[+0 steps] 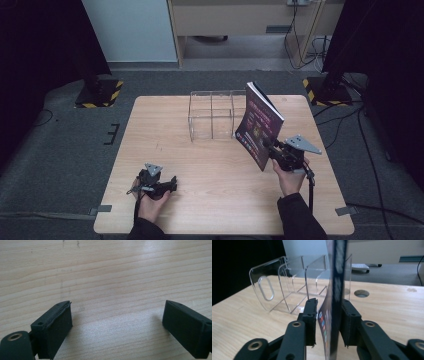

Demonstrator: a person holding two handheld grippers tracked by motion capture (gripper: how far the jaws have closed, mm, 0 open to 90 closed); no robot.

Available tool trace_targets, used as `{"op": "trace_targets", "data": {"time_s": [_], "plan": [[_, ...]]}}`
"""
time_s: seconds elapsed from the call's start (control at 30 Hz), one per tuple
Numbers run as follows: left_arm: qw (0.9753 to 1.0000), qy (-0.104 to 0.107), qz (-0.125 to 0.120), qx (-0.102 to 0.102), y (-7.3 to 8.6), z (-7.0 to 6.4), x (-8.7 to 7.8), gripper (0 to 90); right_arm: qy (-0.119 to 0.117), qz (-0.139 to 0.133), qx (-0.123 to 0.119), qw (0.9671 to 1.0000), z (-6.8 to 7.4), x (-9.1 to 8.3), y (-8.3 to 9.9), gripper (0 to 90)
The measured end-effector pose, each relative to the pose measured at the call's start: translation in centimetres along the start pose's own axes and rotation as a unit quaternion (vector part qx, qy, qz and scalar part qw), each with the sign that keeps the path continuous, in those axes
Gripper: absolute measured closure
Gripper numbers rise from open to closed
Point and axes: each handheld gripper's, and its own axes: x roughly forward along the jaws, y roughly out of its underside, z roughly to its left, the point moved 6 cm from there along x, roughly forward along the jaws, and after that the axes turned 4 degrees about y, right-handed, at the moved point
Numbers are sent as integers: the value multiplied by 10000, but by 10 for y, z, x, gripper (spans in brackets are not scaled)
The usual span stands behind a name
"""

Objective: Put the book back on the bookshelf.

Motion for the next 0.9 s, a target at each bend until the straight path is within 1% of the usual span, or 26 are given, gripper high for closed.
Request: {"op": "trace_targets", "data": {"time_s": [0.03,0.1,0.17,0.2,0.23,0.27,0.37,0.43,0.47,0.53,0.63,0.73,0.77,0.8,0.83,0.9], "plan": [[10000,-2,1,0,0,0,0,81,22,-46,-17,10000,-1,0,-7,675],[10000,-1,2,2,0,0,0,80,26,-74,-17,10000,-1,0,-10,672],[10000,0,5,5,0,0,0,80,61,-156,-11,9999,-4,-1,-20,671],[10000,0,5,5,0,0,0,80,61,-156,-11,9999,-4,-1,-20,671],[10000,0,5,4,0,0,0,81,90,-194,2,9998,-6,-2,-26,672],[10000,0,5,4,0,0,0,81,90,-194,2,9998,-6,-2,-26,672],[10000,0,4,4,0,0,0,81,104,-269,29,9996,-8,-3,-35,674],[10000,0,4,4,0,0,0,80,108,-251,13,9996,-9,-3,-42,692],[10000,0,4,4,0,0,0,80,129,-218,56,9997,-9,-3,-43,696],[10000,0,5,5,0,0,0,81,128,-193,73,9997,-9,-2,-44,707],[10000,0,2,2,0,0,0,80,120,-129,114,9998,-9,0,-46,747],[10000,0,3,3,0,0,0,81,108,-120,139,9998,-9,0,-48,752],[10000,-1,2,3,0,0,0,81,145,-124,147,9997,-10,0,-50,774],[10000,-1,2,3,0,0,0,80,145,-124,147,9997,-10,0,-50,774],[10000,-1,1,1,0,0,0,81,135,-117,171,9997,-10,-1,-53,814],[10000,-1,2,2,0,0,0,80,162,-68,142,9997,-10,-1,-54,829]]}}
